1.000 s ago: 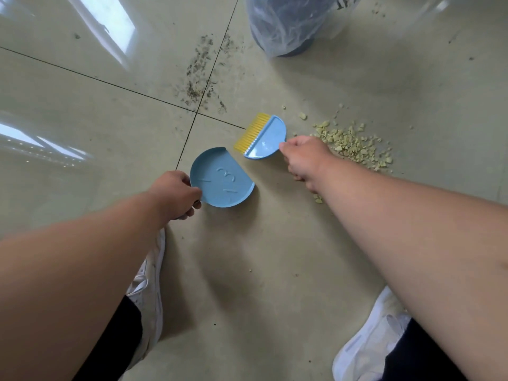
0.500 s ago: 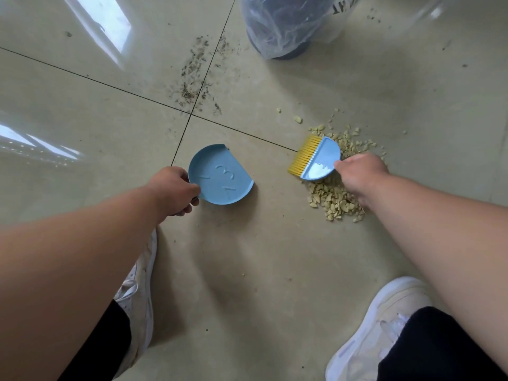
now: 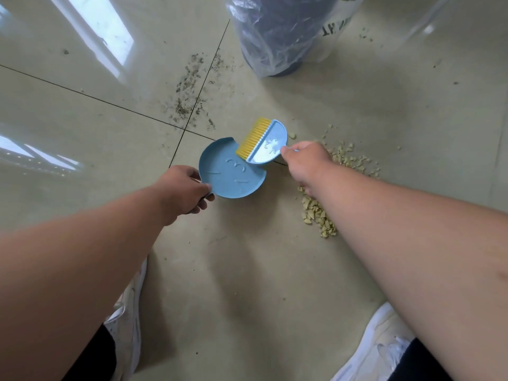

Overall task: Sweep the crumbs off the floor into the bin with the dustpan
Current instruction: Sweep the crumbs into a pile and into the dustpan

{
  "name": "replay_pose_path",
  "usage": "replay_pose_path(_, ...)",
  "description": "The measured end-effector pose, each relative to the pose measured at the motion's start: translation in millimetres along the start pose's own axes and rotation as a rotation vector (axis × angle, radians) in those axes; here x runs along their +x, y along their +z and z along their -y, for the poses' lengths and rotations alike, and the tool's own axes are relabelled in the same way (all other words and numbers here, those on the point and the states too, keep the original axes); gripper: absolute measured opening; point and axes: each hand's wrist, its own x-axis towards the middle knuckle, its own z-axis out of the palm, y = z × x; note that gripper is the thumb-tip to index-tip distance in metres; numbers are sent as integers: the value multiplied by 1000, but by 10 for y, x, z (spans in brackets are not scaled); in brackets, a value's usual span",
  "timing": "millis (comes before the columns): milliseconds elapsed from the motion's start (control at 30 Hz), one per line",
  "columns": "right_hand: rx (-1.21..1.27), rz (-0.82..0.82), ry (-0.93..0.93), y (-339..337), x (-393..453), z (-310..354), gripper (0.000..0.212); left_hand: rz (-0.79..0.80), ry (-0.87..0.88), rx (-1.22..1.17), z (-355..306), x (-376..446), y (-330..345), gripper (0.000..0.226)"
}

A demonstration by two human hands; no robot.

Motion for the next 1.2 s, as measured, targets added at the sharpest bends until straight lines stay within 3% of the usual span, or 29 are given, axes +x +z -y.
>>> replay_pose_path(133,-39,-94,63,-15,185,90,24,55,19,-98,-213,63,-23,45)
replay_pose_path(233,-84,-181,162,-229,323,41,43,50,16,-118,-324,96,-42,49)
replay_pose_path(367,-118,-233,265,-638,354,-179,41,19,-21,-55,-365,103,-47,55)
replay_pose_path(533,-104,-169,352,-958,175,-482,22,-5,-41,-14,-291,40,-6,41)
replay_pose_path(667,271,-10,346,-1032,73,-424,22,-4,-40,-30,-256,-49,67,34)
replay_pose_path(800,489,-68,339,-989,291,-177,20,17,-6,-72,-326,-73,162,24)
replay_pose_path(967,419,-166,378,-869,457,-83,23,64,33,-128,-415,-119,397,22)
replay_pose_path(1200,435,-123,501,-674,-76,-462,31,91,28,-106,-326,-250,487,22)
